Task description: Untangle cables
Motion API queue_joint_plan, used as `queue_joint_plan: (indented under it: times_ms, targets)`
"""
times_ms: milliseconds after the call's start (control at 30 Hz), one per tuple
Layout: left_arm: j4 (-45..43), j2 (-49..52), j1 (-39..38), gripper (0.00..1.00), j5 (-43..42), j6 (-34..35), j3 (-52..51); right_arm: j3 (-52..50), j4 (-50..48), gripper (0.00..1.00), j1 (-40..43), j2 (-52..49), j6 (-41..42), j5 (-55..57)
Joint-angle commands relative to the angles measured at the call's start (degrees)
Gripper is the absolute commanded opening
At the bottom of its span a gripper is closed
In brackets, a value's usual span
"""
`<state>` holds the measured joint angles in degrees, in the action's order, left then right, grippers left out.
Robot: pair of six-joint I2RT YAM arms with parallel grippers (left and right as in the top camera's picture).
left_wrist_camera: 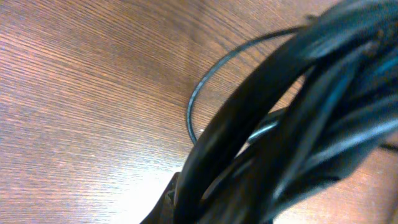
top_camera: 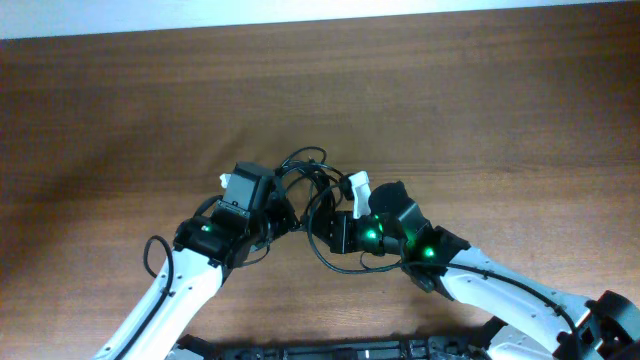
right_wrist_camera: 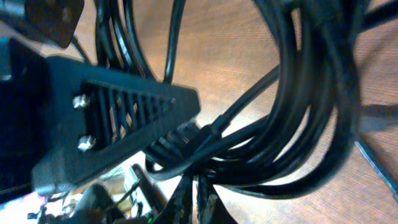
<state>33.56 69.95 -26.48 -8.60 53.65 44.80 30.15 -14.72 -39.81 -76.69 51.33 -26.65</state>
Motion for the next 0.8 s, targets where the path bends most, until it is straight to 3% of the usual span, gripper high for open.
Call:
queue_joint_plan:
  times_ms: [0,233,300,367,433,533,633,700,767]
  targets:
    - [-0.5,-1.3,0.0,0.0,-10.2,0.3,0.6,0.4,-1.4,0.04,-0.2,-1.0,0.2,8.2]
    - [-0.2,-1.3,0.0,0.0,-12.2,-7.3,0.6,0.4,-2.9,0.07,-0.2,-0.3,-2.0,8.9]
    - [-0.1,-1.3,0.0,0.0,-11.8,-10.4,0.6,0.4,-2.6,0.17,0.2,1.7,-2.1,5.4]
    - [-0.1,-1.3,0.2,0.0,-11.1,-11.2,0.6,0.4,-1.3,0.2,2.2,4.2,-4.4,0.3]
    - [-0.1,-1.3,1.6,0.0,-11.1,-14.1,0.6,0.4,3.1,0.29,6.0,7.5,-5.4,-5.0]
    - [0.3,-1.3,3.8,0.0,-11.2,-16.4,0.6,0.4,3.6,0.47,12.1,11.4,-9.3,-17.6]
    - [0.6,-1.3,4.6,0.0,-11.4,-27.4,0.6,0.4,3.6,0.56,16.7,13.3,-9.5,-19.9]
    - [0.6,-1.4,4.6,0.0,-12.2,-31.1,0.7,0.4,3.7,0.62,18.7,13.3,-15.6,-19.9]
    - [0.6,-1.6,4.6,0.0,-12.3,-34.9,0.7,0.4,5.6,0.78,18.9,13.2,-23.1,-19.8]
